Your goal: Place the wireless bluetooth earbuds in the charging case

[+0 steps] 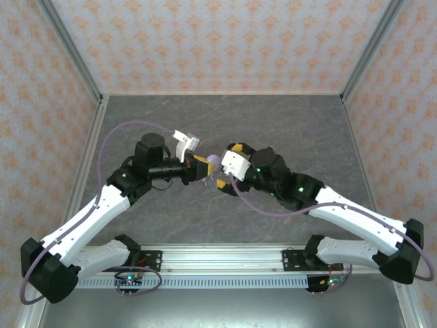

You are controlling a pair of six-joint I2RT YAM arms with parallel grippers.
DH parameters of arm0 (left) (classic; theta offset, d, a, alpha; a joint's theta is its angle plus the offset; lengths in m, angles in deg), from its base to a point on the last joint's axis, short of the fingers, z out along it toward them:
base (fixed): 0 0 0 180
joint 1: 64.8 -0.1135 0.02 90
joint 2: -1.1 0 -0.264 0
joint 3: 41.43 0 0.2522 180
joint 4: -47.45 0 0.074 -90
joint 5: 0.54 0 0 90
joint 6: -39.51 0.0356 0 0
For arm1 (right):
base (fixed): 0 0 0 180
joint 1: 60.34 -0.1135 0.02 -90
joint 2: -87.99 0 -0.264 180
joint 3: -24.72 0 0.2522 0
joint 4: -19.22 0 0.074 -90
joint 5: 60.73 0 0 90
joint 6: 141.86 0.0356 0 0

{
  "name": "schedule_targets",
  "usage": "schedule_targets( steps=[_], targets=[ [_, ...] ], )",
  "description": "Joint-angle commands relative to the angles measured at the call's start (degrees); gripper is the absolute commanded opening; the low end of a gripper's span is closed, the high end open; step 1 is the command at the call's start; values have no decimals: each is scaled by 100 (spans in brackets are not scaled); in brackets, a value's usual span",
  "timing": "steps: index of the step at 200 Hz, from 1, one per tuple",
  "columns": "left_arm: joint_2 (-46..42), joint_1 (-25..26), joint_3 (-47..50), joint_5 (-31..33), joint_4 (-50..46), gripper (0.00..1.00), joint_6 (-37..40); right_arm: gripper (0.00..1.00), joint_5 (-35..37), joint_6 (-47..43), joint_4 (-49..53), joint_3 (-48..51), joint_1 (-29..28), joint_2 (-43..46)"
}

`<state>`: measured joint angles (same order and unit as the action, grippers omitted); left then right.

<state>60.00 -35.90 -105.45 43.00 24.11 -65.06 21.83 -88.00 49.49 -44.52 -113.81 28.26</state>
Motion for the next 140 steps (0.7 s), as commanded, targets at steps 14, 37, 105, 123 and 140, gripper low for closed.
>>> schedule_targets(
  steps=[14,37,105,123,140],
  targets=[
    [-253,192,298,667,528,3,1293,99,-1413,1827,-209,609,758,895],
    [-370,363,436,734,607,0,2079,99,-1825,2842,-1309,1227,1045,1393],
    [-713,643,809,1002,906,0,3084,90,-2512,3087,-2043,1199,1067,951],
    [-704,660,811,989,913,0,3078,89,-2565,3021,-2046,1089,1067,723],
    [-704,667,816,978,900,0,3076,88,-2490,2997,-2074,1057,1067,551]
  ],
)
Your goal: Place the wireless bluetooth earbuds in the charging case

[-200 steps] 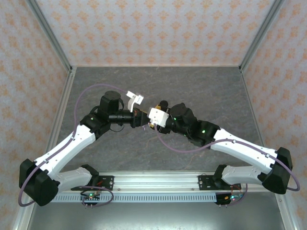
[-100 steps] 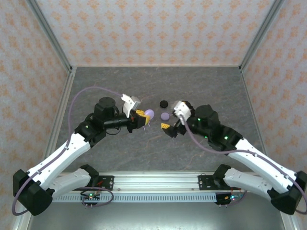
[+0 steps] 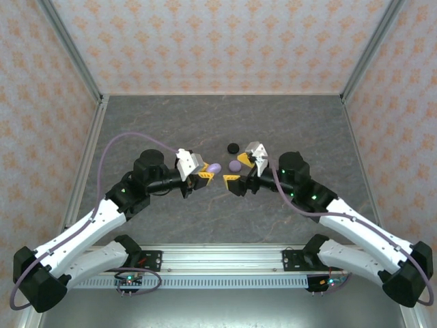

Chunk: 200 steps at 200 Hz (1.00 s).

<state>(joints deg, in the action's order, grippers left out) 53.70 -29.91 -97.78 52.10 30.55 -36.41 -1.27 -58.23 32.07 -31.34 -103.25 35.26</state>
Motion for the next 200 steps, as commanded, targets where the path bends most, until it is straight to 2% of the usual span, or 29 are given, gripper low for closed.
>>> schedule_targets(
  steps=[1,46,200],
  targets=[
    [-74,69,44,66,254,0,210,88,-166,21,-336,-265,7,-158],
    [-39,79,35,44,208,0,248,88,25,107,-630,-302,11,-370],
    [-48,96,84,18,144,0,394,89,358,54,-149,-1079,29,-1079]
  ],
)
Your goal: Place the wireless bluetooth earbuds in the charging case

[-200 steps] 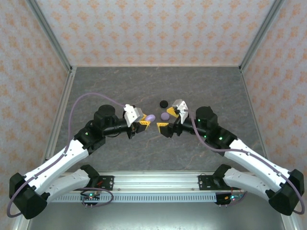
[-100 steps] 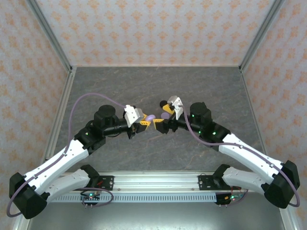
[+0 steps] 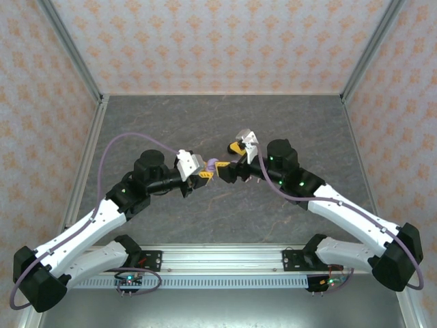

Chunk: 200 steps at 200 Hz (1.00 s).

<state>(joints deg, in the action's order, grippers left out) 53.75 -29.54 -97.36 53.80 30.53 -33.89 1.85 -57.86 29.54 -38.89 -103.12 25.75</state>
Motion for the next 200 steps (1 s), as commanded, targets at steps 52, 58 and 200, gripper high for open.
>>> schedule_targets(
  steps=[52,58,200],
  targets=[
    [-150,60,112,15,49,0,134,89,-190,241,259,-412,145,62],
    [-187,60,138,59,51,0,120,89,-164,284,307,-413,168,118],
    [-2306,64,1396,536,562,0,-930,55,968,2328,2522,-1809,75,-3172]
  ],
)
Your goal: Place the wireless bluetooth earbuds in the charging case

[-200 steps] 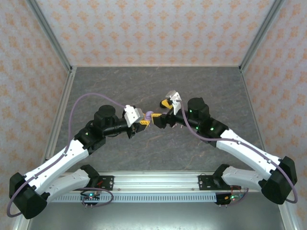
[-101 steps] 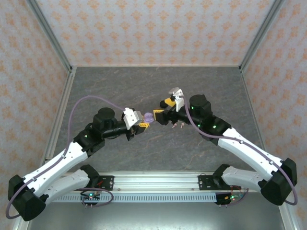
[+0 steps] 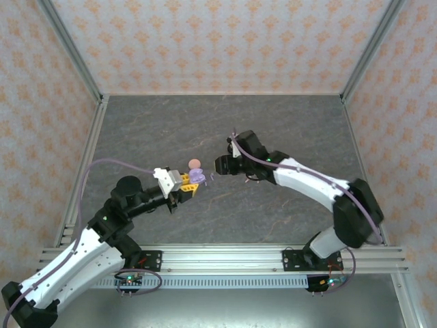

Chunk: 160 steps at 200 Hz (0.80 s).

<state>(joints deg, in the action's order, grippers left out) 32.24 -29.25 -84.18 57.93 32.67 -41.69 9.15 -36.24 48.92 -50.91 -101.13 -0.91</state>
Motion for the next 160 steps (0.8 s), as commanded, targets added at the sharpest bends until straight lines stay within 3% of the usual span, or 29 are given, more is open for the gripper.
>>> schedule_targets(
  steps=[1,42,86,160],
  targets=[
    [-158,33,78,117,352,0,-150,55,238,166,583,-607,-124,-505],
    [-186,34,43,55,291,0,-141,46,255,94,841,-1286,-234,-1511],
    [-196,32,52,42,278,0,-124,43,235,11,1080,-1914,-345,-2282],
    [-196,31,51,68,248,0,-105,40,307,-263,1465,-2469,-630,-2782]
  ],
)
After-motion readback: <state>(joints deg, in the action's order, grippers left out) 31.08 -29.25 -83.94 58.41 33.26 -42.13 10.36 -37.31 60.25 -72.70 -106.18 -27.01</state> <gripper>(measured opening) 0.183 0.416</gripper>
